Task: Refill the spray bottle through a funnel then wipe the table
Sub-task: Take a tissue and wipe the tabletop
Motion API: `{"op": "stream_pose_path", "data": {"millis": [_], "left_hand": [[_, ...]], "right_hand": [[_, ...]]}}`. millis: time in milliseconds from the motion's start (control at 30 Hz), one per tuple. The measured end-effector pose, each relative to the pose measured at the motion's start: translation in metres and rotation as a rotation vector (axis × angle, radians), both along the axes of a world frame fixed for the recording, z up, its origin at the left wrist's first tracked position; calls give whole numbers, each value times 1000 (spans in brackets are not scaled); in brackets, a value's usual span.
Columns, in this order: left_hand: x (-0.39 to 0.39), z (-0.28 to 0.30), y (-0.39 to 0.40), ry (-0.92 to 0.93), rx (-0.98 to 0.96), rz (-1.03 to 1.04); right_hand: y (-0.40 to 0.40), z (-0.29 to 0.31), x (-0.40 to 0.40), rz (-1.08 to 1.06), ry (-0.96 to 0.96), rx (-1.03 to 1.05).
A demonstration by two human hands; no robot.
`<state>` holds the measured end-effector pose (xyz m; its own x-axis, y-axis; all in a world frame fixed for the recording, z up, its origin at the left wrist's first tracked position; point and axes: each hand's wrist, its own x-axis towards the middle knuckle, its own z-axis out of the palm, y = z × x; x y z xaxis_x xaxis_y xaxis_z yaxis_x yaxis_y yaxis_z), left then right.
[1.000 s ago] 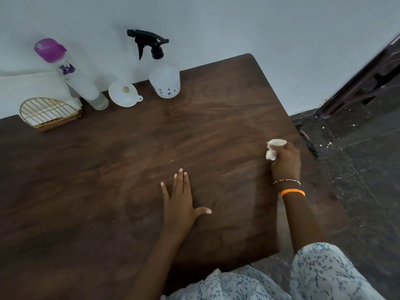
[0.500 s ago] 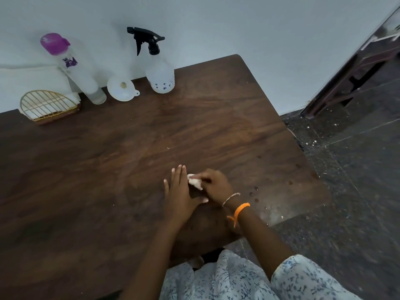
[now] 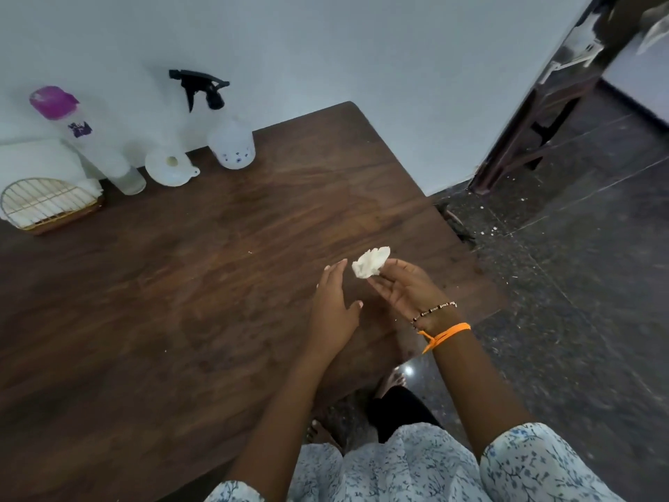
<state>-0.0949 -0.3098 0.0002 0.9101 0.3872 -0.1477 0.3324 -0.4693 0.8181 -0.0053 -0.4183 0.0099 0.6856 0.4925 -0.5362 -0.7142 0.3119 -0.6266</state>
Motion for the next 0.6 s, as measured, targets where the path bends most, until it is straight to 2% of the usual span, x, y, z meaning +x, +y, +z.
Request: {"op": "stream_pose_path", "data": {"millis": [100, 300, 467, 600], "left_hand": [[33, 7, -14, -47, -39, -7], [137, 8, -52, -66, -286, 66], [241, -1, -92, -22, -367, 113], [319, -22, -128, 102, -286, 56]], "right_hand": [[-20, 3, 26, -38, -93, -39], [-63, -2, 111, -91, -214, -111], [-95, -18, 204, -96, -169, -263], [-123, -48, 272, -146, -39, -332]]}}
